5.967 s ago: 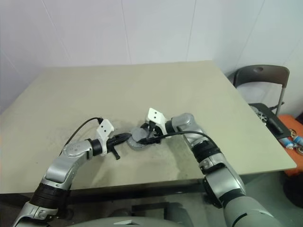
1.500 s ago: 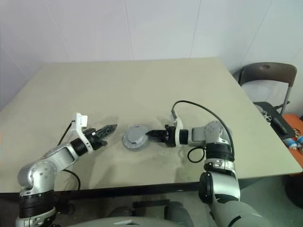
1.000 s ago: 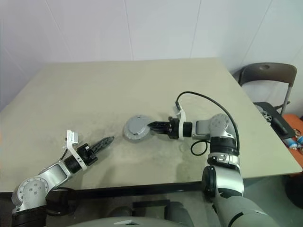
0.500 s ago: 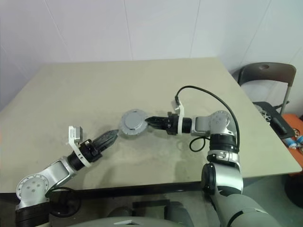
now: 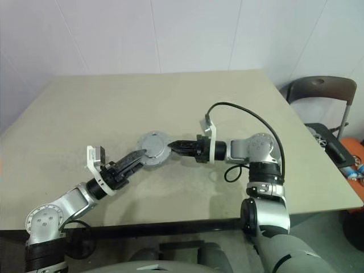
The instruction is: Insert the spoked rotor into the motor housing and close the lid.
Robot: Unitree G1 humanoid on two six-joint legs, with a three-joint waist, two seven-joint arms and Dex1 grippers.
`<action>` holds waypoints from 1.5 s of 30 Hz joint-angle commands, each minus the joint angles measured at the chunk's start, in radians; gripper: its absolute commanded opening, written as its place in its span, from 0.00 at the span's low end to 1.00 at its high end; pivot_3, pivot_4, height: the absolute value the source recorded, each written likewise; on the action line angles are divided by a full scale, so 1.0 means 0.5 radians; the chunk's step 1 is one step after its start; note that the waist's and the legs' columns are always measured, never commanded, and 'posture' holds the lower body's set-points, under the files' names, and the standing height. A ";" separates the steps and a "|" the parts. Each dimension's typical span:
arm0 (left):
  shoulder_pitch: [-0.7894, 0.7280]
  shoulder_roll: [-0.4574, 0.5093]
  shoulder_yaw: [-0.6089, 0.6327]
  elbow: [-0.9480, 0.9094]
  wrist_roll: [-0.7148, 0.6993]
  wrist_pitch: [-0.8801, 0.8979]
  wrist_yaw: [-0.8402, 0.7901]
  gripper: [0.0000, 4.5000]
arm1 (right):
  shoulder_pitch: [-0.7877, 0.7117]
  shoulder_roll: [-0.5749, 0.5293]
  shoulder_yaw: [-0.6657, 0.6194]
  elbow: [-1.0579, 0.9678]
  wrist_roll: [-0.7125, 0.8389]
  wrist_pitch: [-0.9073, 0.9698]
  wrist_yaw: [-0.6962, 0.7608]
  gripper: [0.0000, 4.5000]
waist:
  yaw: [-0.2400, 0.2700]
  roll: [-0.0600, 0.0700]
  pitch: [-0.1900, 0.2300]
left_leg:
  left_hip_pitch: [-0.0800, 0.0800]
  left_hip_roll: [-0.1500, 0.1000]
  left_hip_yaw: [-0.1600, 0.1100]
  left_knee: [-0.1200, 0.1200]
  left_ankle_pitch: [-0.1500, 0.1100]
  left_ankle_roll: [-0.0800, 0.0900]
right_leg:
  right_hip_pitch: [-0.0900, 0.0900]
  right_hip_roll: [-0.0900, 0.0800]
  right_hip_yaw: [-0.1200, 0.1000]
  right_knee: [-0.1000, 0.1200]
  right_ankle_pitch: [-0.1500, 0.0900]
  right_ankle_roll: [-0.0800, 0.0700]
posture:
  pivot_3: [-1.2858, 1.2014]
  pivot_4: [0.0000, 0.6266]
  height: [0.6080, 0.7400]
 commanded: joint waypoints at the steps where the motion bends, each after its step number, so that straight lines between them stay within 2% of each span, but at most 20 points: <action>1: -0.038 -0.011 -0.013 0.001 -0.078 -0.041 0.017 0.91 | -0.033 0.026 -0.025 -0.098 0.122 0.011 0.015 0.30 | 0.000 0.000 0.000 | 0.000 0.000 0.000 0.002 0.000 0.000 | 0.001 0.000 0.000 0.000 0.001 0.002 | 0.52 0.00 1.00; 2: -0.039 -0.013 -0.015 0.001 -0.080 -0.048 0.026 0.88 | -0.033 0.028 -0.027 -0.098 0.126 0.011 0.011 0.30 | 0.000 0.000 0.000 | 0.000 0.000 0.000 0.004 0.000 0.000 | 0.002 0.001 0.000 0.000 0.002 0.003 | 0.52 0.00 1.00; 6: -0.043 -0.013 -0.023 0.006 -0.095 -0.060 0.057 0.58 | -0.035 0.031 -0.034 -0.089 0.142 0.011 -0.007 0.30 | 0.001 0.000 0.000 | 0.001 -0.003 0.000 0.006 0.000 0.001 | 0.004 0.002 0.000 0.000 0.003 0.005 | 0.52 0.00 1.00; 8: -0.041 -0.006 -0.031 0.009 -0.103 -0.068 0.061 0.52 | -0.039 0.037 -0.046 -0.079 0.137 0.011 -0.023 0.30 | 0.001 0.000 0.000 | 0.001 -0.003 -0.001 0.006 0.000 0.001 | 0.004 0.003 0.000 0.000 0.003 0.005 | 0.52 0.00 1.00; 29: -0.005 0.038 -0.049 0.008 -0.110 -0.093 0.054 0.52 | 0.011 0.014 0.080 -0.187 0.125 -0.110 0.067 0.30 | -0.001 0.000 0.000 | 0.000 -0.003 0.000 0.006 -0.001 0.001 | 0.004 0.003 0.000 0.000 0.003 0.005 | 0.52 0.00 1.00; 34: 0.004 0.046 -0.050 0.010 -0.107 -0.100 0.051 0.48 | 0.049 -0.029 0.133 -0.262 0.154 -0.098 0.119 0.67 | 0.001 0.000 0.000 | 0.000 -0.002 0.000 0.006 -0.001 0.002 | 0.004 0.002 0.001 -0.001 0.003 0.005 | 0.52 0.00 1.00; 38: 0.038 0.078 -0.026 -0.013 -0.166 -0.099 0.059 0.48 | 0.039 -0.069 0.141 -0.241 0.136 -0.094 0.132 0.98 | -0.005 0.000 0.000 | 0.000 -0.002 0.000 0.006 -0.001 0.002 | 0.004 0.003 0.001 -0.001 0.003 0.005 | 0.52 0.00 1.00; 39: 0.051 0.089 -0.020 -0.017 -0.172 -0.098 0.060 0.48 | 0.035 -0.082 0.152 -0.237 0.120 -0.101 0.132 1.00 | -0.006 0.000 0.000 | 0.000 -0.002 0.000 0.006 -0.001 0.002 | 0.003 0.004 0.001 -0.001 0.003 0.005 | 0.52 0.00 1.00; 45: 0.127 0.103 0.027 -0.055 -0.244 -0.146 0.123 0.47 | 0.037 -0.211 0.356 -0.264 -0.017 -0.284 0.196 1.00 | -0.007 0.000 0.000 | 0.000 -0.001 0.000 0.006 -0.001 0.002 | 0.003 0.002 0.001 -0.001 0.003 0.005 | 0.52 0.00 1.00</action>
